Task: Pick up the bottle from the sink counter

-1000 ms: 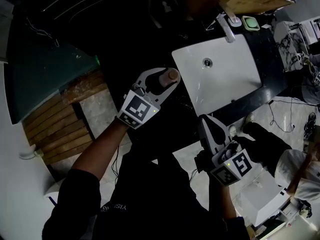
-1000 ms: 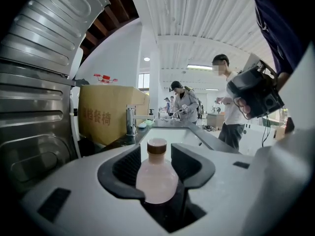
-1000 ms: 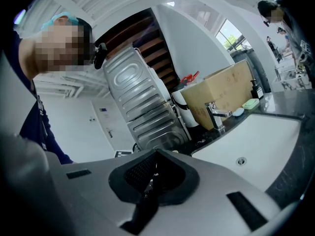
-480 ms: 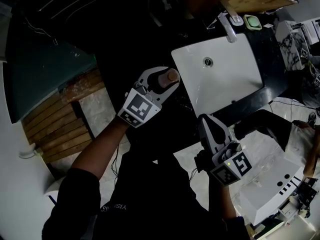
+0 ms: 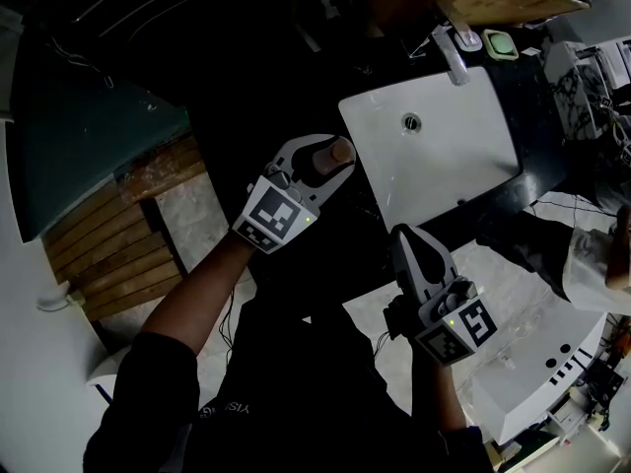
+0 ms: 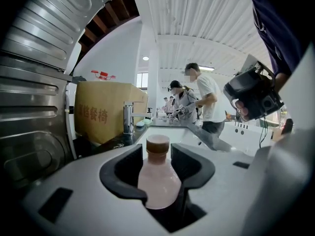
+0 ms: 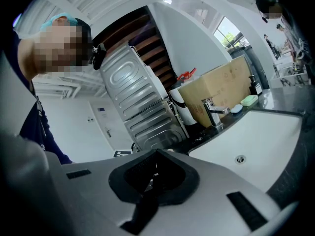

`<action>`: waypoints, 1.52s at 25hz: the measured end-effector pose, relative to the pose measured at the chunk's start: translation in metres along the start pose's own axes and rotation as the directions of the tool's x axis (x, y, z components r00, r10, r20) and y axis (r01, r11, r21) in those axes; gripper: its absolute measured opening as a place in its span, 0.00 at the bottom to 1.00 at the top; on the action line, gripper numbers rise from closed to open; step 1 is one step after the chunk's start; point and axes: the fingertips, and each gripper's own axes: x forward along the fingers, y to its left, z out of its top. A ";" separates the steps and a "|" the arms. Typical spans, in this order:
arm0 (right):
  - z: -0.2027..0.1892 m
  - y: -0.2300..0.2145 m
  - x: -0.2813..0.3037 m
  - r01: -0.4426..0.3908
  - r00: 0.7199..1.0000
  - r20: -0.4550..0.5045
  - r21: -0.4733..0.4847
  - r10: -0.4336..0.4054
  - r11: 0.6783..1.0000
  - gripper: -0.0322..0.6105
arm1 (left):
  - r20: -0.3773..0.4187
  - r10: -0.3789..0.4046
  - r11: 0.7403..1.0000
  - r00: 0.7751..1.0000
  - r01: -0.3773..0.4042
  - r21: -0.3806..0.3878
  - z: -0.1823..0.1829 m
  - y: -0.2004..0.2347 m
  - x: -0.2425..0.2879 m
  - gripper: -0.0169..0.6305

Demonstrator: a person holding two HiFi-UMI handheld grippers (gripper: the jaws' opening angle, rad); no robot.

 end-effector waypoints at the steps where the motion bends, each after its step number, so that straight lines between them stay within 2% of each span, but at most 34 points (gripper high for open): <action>1: 0.000 -0.001 0.000 0.000 1.000 -0.001 0.000 0.000 1.000 0.09 | 0.000 0.000 1.000 1.000 0.000 0.000 0.000 0.000 0.000 0.30; 9: 0.001 0.001 0.001 0.001 1.000 0.003 0.007 -0.001 1.000 0.09 | -0.007 -0.009 1.000 1.000 0.009 0.010 -0.001 -0.002 0.001 0.26; 38: 0.007 0.003 0.002 -0.010 1.000 0.009 0.013 0.010 1.000 0.09 | -0.024 -0.004 1.000 1.000 0.004 0.010 -0.001 -0.001 0.001 0.25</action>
